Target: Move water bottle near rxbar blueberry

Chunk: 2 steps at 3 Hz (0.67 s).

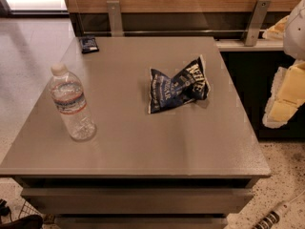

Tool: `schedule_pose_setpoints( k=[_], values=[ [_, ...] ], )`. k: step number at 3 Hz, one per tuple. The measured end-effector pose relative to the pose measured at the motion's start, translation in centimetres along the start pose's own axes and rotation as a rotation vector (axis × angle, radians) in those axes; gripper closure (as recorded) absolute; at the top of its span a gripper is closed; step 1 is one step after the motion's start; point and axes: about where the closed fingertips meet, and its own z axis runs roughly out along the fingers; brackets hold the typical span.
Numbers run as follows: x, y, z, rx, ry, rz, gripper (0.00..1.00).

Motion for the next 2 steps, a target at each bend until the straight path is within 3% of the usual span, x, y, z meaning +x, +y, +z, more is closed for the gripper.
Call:
schedule_pose_setpoints(
  k=[1,2],
  values=[
    [-0.2,0.0,0.0,-0.001,-0.011,-0.002,0.0],
    [-1.6,0.0,0.3,-0.009,-0.091,-0.018,0.0]
  ],
)
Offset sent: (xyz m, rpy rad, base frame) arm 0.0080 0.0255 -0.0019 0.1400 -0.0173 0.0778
